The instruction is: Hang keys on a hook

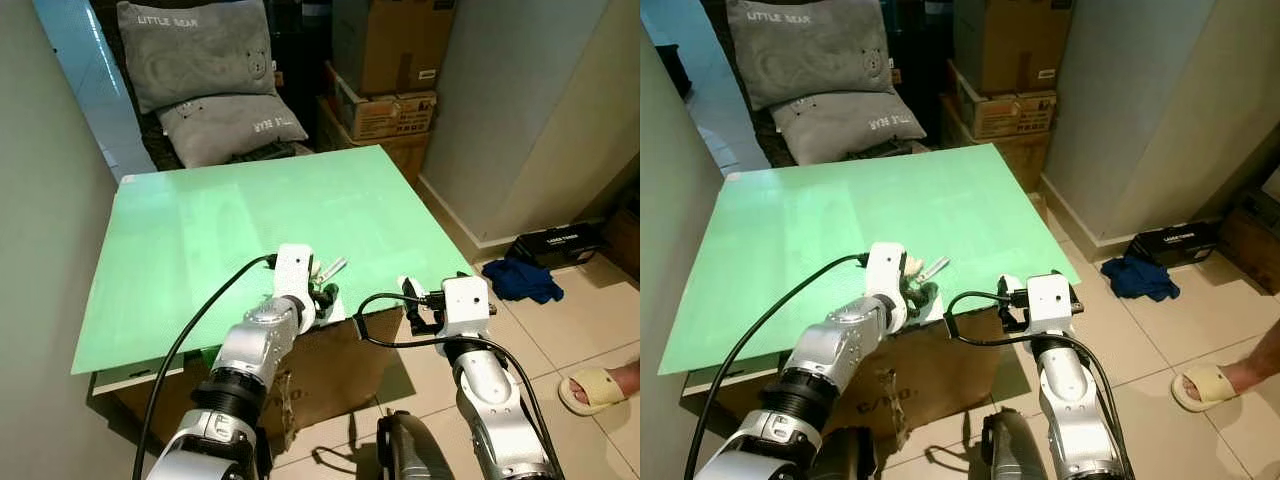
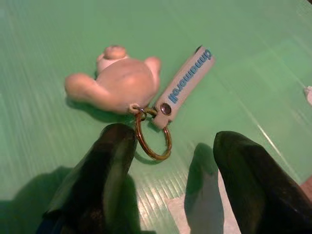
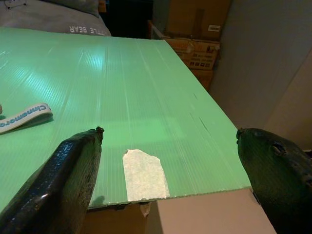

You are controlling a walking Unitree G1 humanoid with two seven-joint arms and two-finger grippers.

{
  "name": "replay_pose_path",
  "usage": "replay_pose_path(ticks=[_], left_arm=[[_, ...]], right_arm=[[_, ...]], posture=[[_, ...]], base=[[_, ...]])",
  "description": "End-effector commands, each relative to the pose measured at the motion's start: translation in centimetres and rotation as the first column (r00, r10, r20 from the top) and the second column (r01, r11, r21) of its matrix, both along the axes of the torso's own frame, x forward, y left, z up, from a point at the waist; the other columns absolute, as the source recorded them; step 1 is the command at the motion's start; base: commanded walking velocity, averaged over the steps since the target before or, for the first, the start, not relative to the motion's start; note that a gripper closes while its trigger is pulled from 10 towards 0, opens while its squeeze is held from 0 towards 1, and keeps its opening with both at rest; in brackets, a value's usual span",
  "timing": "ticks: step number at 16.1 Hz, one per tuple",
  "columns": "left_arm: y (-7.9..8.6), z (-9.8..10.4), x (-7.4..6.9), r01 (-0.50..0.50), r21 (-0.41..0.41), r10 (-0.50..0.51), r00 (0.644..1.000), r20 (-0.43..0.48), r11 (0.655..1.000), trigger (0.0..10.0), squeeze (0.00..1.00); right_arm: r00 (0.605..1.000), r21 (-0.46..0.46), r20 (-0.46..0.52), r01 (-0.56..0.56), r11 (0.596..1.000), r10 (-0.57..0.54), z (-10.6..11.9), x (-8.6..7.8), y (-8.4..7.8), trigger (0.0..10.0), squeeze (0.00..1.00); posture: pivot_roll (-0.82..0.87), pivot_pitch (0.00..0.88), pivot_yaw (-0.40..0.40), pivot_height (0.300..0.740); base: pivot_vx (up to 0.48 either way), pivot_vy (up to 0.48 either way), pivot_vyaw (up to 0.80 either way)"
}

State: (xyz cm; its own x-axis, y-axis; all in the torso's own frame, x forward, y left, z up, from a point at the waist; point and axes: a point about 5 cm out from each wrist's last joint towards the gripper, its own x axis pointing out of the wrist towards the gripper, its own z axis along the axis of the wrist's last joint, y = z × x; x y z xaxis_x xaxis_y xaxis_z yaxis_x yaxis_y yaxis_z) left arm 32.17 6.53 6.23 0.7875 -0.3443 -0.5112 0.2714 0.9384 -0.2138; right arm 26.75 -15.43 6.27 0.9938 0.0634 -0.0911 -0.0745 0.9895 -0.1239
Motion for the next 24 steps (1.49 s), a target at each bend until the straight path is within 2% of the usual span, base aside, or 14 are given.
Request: replay_pose_path(ticks=[1,7,12,17,20,22,24], left_arm=[[0.0,-0.3,0.0,0.004,0.023,-0.003,1.0,-0.007,1.0,0.0,0.0],[0.2,-0.3,0.4,-0.004,-0.012,0.004,1.0,0.009,1.0,0.0,0.0],[0.2,-0.3,0.4,0.008,-0.003,-0.008,0.999,0.033,1.0,0.0,0.0],[1.9,0.8,0.8,0.034,0.086,-0.046,0.988,0.147,0.996,0.0,0.0],[2.5,1.1,1.0,0.029,0.089,-0.044,0.985,0.168,0.996,0.0,0.0],[2.8,1.9,1.2,0.033,0.094,-0.053,0.976,0.213,0.995,0.0,0.0],[3.0,3.9,1.6,0.043,0.063,-0.06,0.952,0.3,0.997,0.0,0.0]], right_arm=[[1.0,-0.008,0.014,-0.008,1.0,0.008,0.5,0.1,0.2,10.0,0.0],[1.0,-0.011,0.01,-0.008,1.0,0.008,0.5,0.2,0.1,10.0,0.0],[1.0,-0.012,0.008,-0.008,1.0,0.008,0.5,0.2,0.0,10.0,0.0],[1.0,-0.005,0.016,-0.003,1.0,0.004,0.7,0.6,0.1,10.0,0.0],[1.0,-0.003,0.017,-0.007,1.0,0.007,0.7,0.7,0.3,10.0,0.0],[1.0,-0.001,0.024,-0.008,1.0,0.008,0.9,0.9,0.3,10.0,0.0],[0.999,-0.004,0.031,-0.007,1.0,0.007,1.0,1.2,0.2,10.0,0.0]], posture=[[-0.12,0.0,0.032,0.632],[-0.12,0.0,0.028,0.632],[-0.12,0.0,0.026,0.632],[-0.11,0.0,0.027,0.632],[-0.11,0.0,0.027,0.632],[-0.1,0.0,0.026,0.632],[-0.1,0.0,0.027,0.632]], base=[[0.0,0.0,0.0],[0.0,0.0,0.0],[0.0,0.0,0.0],[0.0,0.0,0.0],[0.0,0.0,0.0],[0.0,0.0,0.0],[0.0,0.0,0.0]])
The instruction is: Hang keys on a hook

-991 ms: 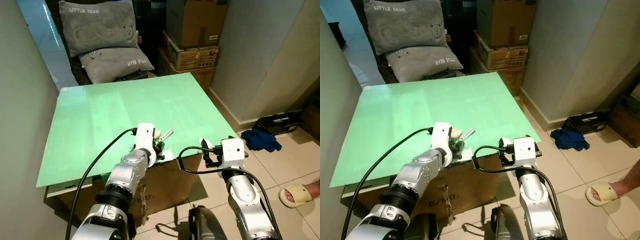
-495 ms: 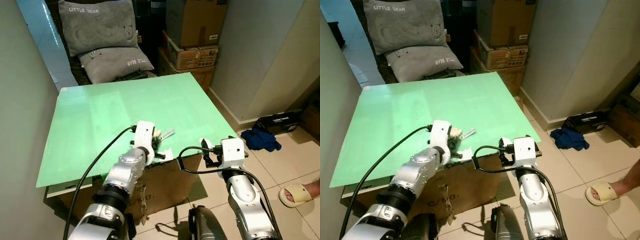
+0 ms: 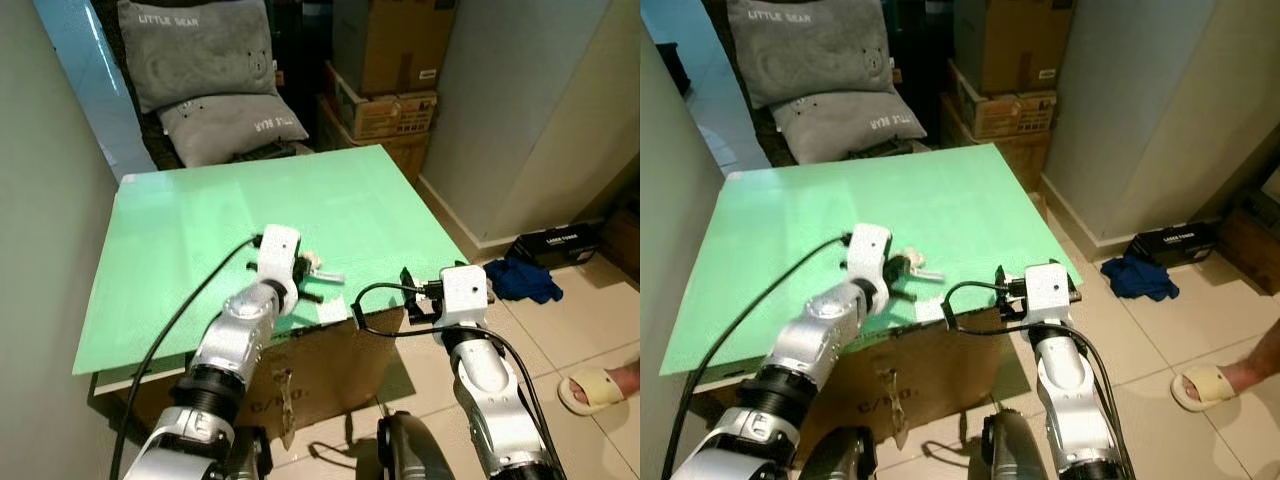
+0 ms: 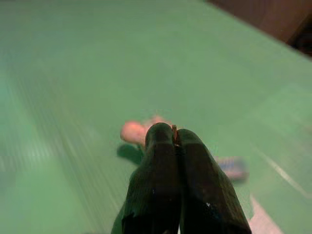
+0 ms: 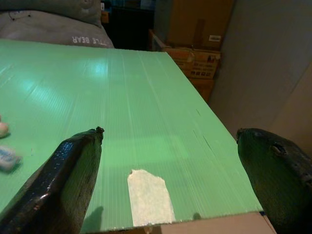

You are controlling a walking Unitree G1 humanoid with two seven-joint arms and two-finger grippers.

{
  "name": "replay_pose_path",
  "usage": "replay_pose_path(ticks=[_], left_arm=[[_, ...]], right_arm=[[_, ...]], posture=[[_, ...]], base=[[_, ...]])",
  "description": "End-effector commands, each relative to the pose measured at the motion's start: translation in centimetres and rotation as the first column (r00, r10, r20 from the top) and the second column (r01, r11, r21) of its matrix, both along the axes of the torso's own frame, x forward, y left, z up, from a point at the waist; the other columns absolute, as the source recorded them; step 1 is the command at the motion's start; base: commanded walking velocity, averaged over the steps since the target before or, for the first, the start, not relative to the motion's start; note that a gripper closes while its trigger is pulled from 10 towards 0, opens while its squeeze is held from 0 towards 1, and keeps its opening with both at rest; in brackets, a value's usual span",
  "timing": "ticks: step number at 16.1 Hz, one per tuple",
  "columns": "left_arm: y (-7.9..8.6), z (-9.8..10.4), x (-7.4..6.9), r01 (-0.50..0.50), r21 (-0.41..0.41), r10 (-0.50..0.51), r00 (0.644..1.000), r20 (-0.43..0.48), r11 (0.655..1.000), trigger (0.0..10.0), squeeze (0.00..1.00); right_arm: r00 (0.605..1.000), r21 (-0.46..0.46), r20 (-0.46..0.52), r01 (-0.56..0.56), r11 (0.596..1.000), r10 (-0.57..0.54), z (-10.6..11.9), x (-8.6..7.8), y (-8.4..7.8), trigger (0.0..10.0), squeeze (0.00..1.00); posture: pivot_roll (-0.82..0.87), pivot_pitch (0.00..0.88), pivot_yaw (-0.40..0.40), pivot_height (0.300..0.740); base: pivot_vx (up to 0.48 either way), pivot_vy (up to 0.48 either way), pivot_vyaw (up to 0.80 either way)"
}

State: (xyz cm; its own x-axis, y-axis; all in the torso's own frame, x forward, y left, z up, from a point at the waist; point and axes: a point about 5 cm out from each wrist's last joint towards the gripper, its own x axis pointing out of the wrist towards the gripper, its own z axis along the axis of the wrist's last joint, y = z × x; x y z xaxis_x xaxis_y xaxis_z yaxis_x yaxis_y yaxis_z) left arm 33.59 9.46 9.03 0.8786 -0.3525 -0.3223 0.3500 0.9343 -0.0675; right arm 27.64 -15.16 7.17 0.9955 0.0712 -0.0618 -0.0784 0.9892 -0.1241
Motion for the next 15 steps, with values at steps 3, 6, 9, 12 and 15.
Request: replay_pose_path(ticks=[3,6,9,12,15], left_arm=[[-0.1,3.1,0.7,0.02,-0.09,-0.01,0.994,0.107,0.996,0.0,0.0],[-0.5,5.4,0.8,0.018,-0.335,0.026,0.992,0.124,0.942,0.0,0.0],[0.1,8.4,0.6,0.041,-0.454,0.089,0.961,0.261,0.89,0.0,0.0],[-0.5,8.8,-0.3,0.106,-0.341,0.015,0.943,0.333,0.934,10.0,0.0],[0.2,7.6,-1.1,0.068,-0.256,0.026,0.938,0.346,0.964,10.0,0.0]], right_arm=[[1.0,-0.007,0.007,0.001,1.0,-0.001,0.3,0.5,-0.1,10.0,0.0],[1.0,0.004,0.031,0.003,1.0,-0.003,0.9,1.0,0.0,10.0,0.0],[0.998,0.009,0.06,0.031,0.999,-0.031,1.7,1.6,-0.4,10.0,0.0],[0.996,0.036,0.091,0.008,0.999,-0.011,2.9,2.1,0.1,10.0,0.0],[0.992,0.087,0.118,0.034,0.996,-0.044,3.9,2.9,-0.2,10.0,0.02]], posture=[[-0.1,0.0,0.029,0.632],[-0.1,0.0,0.031,0.632],[-0.1,0.0,0.032,0.632],[-0.1,0.0,0.03,0.655],[-0.09,0.0,0.021,0.684]], base=[[0.0,0.0,0.0],[0.0,0.0,0.0],[0.0,0.0,0.0],[0.0,0.0,0.0],[0.0,0.0,0.0]])
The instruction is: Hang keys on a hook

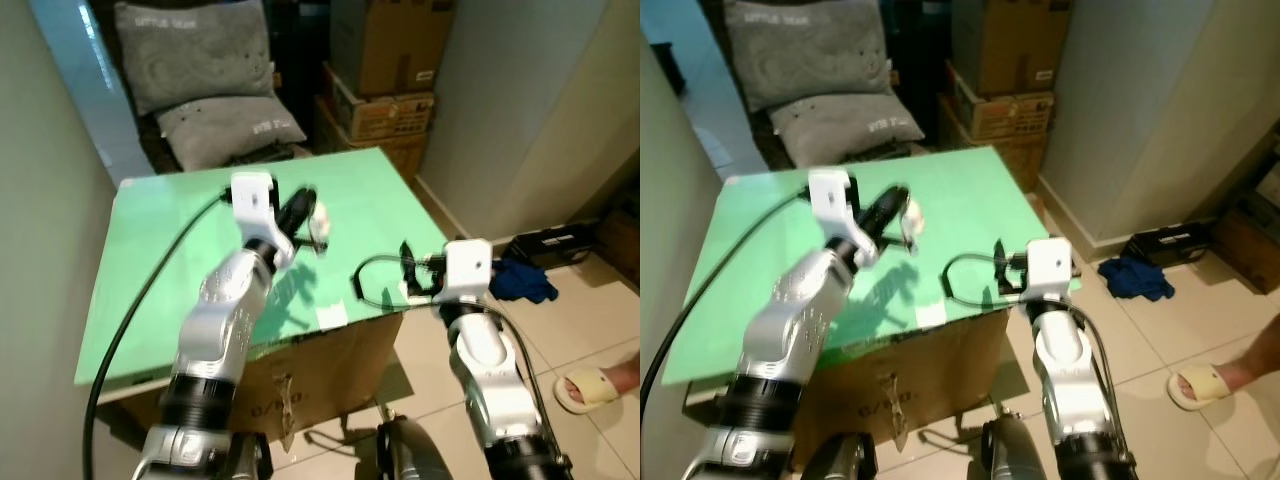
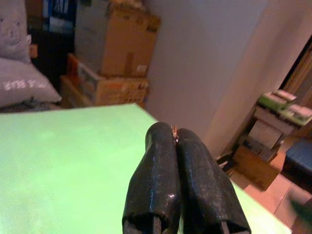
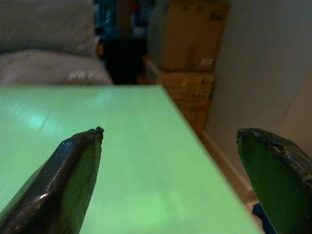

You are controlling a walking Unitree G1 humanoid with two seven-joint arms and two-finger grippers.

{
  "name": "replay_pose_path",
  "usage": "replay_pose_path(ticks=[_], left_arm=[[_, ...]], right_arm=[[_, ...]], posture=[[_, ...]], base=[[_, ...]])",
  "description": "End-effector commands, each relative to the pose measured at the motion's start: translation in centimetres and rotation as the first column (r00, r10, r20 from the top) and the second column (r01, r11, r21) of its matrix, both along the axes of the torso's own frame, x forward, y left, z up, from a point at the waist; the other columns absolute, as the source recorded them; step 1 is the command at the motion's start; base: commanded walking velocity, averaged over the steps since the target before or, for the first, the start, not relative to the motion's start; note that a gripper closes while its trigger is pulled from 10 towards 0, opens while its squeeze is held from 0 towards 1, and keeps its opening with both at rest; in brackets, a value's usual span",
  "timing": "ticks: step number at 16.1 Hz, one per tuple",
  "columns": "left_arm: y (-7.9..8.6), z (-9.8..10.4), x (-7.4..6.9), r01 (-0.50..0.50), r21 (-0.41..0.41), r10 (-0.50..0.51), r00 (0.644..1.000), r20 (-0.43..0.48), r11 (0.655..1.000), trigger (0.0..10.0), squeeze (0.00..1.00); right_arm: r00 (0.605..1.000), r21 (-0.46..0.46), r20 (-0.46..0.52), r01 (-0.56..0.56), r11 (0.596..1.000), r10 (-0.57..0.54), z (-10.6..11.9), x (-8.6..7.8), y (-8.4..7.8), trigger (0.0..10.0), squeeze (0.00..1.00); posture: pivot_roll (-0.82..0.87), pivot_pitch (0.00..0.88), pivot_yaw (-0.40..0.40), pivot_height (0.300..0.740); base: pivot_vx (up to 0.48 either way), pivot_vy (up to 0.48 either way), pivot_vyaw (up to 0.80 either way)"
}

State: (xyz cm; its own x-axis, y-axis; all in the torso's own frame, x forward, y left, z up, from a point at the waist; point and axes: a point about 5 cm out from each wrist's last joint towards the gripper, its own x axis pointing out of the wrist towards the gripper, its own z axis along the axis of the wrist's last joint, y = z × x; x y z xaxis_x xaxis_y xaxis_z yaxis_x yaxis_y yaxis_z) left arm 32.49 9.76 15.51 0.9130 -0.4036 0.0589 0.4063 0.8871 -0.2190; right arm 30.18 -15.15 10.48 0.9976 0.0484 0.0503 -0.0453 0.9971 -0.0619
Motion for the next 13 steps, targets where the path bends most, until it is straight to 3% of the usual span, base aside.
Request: replay_pose_path(ticks=[1,3,4,5,9,13], left_arm=[[0.2,0.6,-0.2,-0.02,0.02,0.019,0.999,0.048,1.0,10.0,0.0],[0.7,-0.2,-0.6,-0.045,0.024,0.045,0.999,0.028,0.999,10.0,0.0],[1.5,-2.5,-1.1,-0.119,-0.043,0.114,0.988,-0.103,0.992,10.0,0.0],[1.5,-2.9,-1.2,-0.129,-0.039,0.123,0.986,-0.116,0.991,10.0,0.0],[1.9,-2.9,-1.3,-0.16,0.002,0.16,0.985,-0.071,0.987,10.0,0.0],[2.5,-2.6,-1.3,-0.187,-0.007,0.186,0.981,-0.052,0.982,10.0,0.0]], right_arm=[[1.0,0.019,0.021,0.021,1.0,-0.021,0.9,0.5,-0.4,10.0,0.03],[0.999,0.008,0.033,0.003,1.0,-0.003,1.2,0.6,-0.3,10.0,0.06],[0.999,0.002,0.03,-0.032,0.999,0.031,1.1,0.4,0.0,10.0,0.11],[0.999,0.005,0.029,-0.037,0.999,0.037,1.1,0.4,0.1,10.0,0.13],[0.997,0.012,0.015,-0.075,0.997,0.075,0.7,0.0,0.9,10.0,0.23],[0.997,-0.005,-0.019,-0.074,0.997,0.074,0.0,0.2,0.8,10.0,0.21]], posture=[[-0.09,0.0,0.025,0.694],[-0.08,0.0,0.022,0.708],[-0.08,0.0,0.026,0.723],[-0.08,0.0,0.026,0.728],[-0.08,0.0,0.022,0.74],[-0.08,0.0,0.027,0.74]], base=[[0.0,0.0,0.0],[0.0,0.0,0.0],[0.0,0.0,0.0],[0.0,0.0,0.0],[0.0,0.0,0.0],[0.0,0.0,0.0]])
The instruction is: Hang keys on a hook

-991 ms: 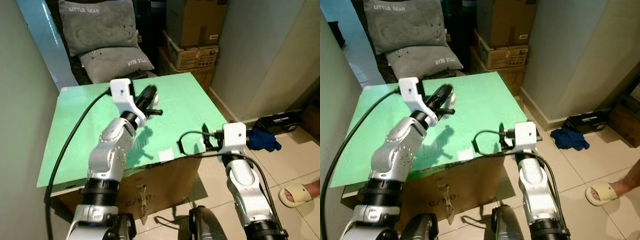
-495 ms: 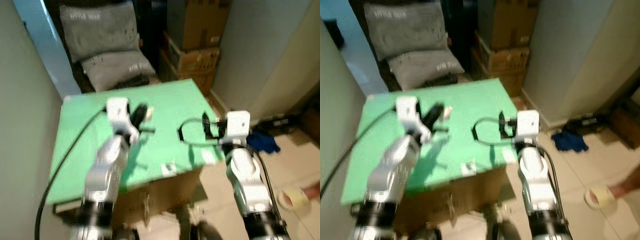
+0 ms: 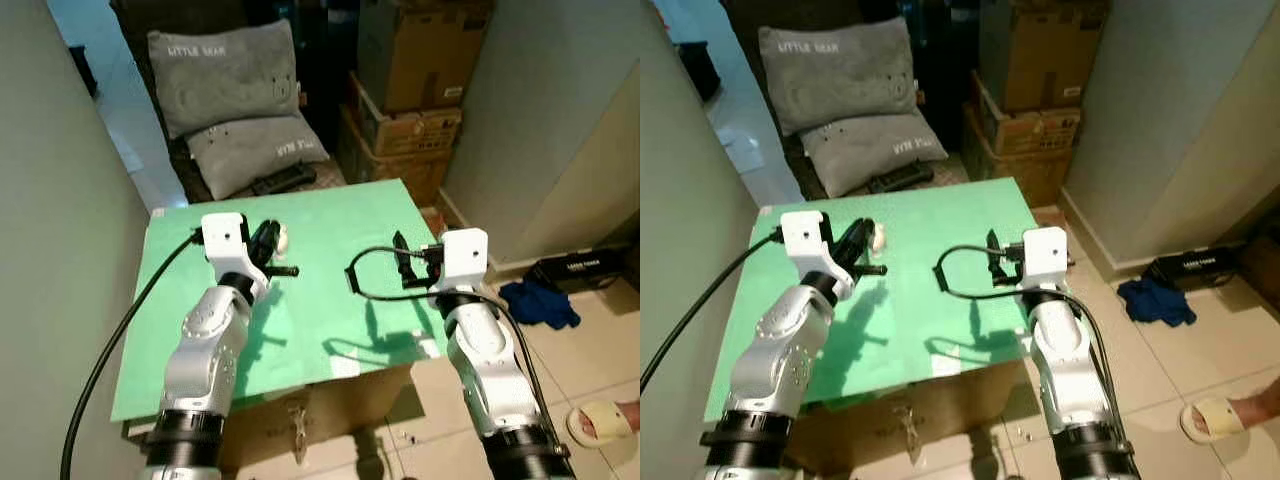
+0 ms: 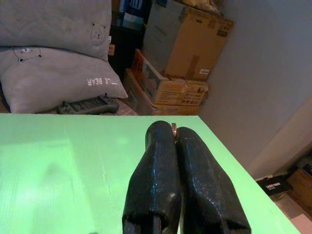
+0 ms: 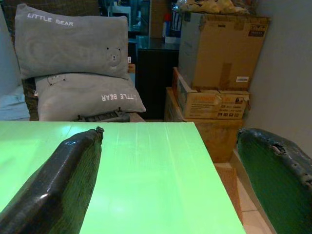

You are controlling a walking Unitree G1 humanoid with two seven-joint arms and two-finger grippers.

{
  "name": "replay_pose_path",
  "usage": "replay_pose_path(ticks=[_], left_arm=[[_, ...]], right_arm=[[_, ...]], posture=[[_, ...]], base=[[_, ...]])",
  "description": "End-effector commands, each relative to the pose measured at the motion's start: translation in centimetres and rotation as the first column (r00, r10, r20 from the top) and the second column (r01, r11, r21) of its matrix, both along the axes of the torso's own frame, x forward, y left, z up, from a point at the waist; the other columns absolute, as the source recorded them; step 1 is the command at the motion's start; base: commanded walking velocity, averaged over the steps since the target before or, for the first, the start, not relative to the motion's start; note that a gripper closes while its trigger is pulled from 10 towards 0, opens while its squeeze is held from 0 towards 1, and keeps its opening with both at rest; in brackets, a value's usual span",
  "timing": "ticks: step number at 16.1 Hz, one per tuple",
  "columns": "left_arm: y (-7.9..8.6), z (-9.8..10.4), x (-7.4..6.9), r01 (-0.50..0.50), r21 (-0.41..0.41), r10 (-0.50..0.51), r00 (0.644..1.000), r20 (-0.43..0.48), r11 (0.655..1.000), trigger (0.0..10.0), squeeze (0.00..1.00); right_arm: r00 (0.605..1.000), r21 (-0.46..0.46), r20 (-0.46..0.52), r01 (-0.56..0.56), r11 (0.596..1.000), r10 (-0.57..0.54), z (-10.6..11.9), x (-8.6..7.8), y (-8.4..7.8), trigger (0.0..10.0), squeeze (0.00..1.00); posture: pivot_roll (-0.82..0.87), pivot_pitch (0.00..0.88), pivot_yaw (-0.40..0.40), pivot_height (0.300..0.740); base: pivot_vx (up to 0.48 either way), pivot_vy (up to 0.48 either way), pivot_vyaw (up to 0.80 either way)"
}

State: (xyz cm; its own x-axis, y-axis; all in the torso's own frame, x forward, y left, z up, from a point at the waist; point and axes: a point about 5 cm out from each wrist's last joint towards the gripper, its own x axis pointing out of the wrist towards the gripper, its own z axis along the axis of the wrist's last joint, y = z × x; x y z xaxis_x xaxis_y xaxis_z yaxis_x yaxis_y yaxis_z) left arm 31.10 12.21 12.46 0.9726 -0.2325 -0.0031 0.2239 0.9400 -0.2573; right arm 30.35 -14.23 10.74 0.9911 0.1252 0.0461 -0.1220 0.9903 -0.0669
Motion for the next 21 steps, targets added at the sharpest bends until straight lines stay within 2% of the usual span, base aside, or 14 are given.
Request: replay_pose_path(ticks=[1,5,17,21], left_arm=[[0.1,0.5,0.1,-0.018,0.015,0.017,1.0,0.022,1.0,10.0,0.0],[0.1,0.9,0.5,-0.04,0.118,0.035,0.998,0.047,0.992,10.0,0.0],[-1.2,1.7,0.8,-0.01,0.141,-0.004,0.995,0.096,0.99,10.0,0.0],[-1.6,2.2,0.6,0.01,0.132,-0.027,0.991,0.131,0.991,10.0,0.0]], right_arm=[[1.0,0.0,-0.02,0.009,1.0,-0.009,-0.4,0.0,-0.2,10.0,0.19],[0.999,0.002,-0.043,-0.001,1.0,0.001,-0.8,-0.1,0.0,10.0,0.18],[0.998,-0.003,-0.067,-0.021,1.0,0.021,-1.1,0.3,0.4,10.0,0.19],[0.998,-0.004,-0.062,-0.029,1.0,0.029,-1.1,0.2,0.3,10.0,0.21]], posture=[[-0.08,0.0,0.027,0.74],[-0.07,0.0,0.021,0.74],[-0.07,0.0,0.015,0.74],[-0.07,0.0,0.016,0.74]], base=[[0.0,0.0,0.0],[-0.066,0.0,0.0],[-0.3,0.0,0.0],[0.0,0.0,0.71]])
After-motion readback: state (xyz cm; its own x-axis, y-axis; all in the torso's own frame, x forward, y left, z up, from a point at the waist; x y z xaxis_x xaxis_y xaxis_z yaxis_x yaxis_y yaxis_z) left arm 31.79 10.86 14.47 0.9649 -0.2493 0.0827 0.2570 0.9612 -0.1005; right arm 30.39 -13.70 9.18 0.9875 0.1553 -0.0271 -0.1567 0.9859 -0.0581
